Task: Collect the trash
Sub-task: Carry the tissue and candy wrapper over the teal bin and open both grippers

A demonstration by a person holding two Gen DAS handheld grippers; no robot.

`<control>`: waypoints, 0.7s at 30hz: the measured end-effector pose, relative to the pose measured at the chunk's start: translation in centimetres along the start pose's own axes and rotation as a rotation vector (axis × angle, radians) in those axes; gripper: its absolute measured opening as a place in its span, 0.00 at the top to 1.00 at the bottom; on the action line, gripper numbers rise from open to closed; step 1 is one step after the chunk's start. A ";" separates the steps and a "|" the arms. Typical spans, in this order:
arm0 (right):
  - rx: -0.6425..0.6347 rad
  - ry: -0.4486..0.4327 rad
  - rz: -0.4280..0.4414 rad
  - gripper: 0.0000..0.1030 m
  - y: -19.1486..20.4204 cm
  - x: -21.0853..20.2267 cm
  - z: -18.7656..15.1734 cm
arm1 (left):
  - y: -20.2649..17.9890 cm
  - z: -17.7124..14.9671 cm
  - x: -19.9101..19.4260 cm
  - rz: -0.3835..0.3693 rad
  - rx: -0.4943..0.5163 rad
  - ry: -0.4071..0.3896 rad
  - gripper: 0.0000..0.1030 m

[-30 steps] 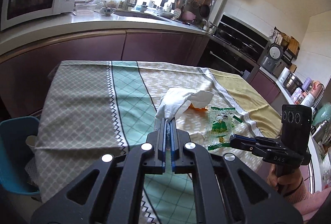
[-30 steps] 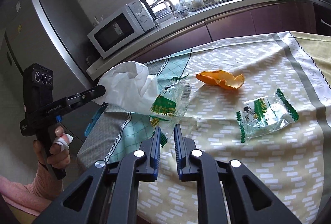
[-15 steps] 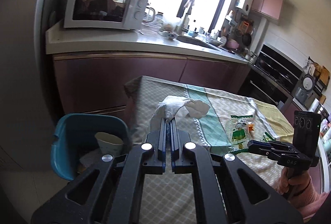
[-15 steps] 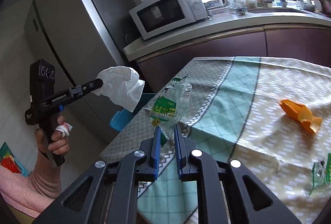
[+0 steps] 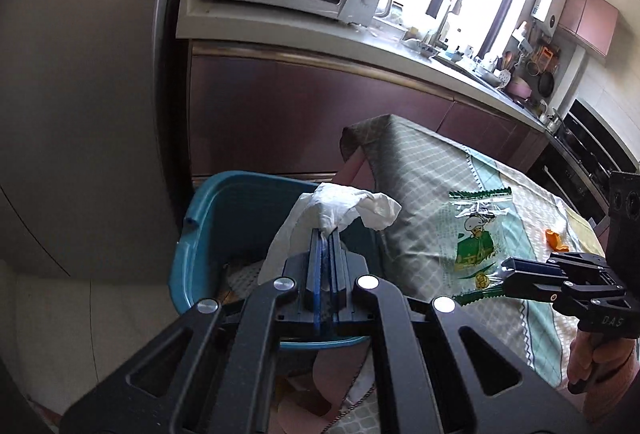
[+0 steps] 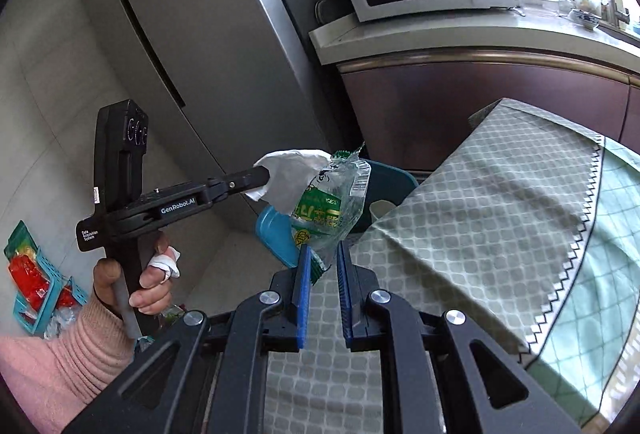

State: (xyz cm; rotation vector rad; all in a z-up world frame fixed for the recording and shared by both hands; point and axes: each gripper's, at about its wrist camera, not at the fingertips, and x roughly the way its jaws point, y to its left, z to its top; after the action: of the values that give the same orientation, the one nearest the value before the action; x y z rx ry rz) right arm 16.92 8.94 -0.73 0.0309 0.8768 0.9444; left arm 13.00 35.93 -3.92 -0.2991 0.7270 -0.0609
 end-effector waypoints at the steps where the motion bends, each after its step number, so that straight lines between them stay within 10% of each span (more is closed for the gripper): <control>1: 0.007 0.018 0.008 0.88 0.0 1.1 0.3 | 0.6 -0.2 0.6 0.007 -0.008 0.012 0.97; 21: 0.044 0.212 -0.059 0.85 -0.2 11.4 2.5 | 3.3 -2.6 8.7 0.041 -0.074 0.147 0.94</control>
State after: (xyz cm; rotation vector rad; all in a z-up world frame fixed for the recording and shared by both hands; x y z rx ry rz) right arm 21.85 17.79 -6.43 -0.0576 1.0884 0.8837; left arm 17.69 37.06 -12.32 -0.3525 0.8824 -0.0174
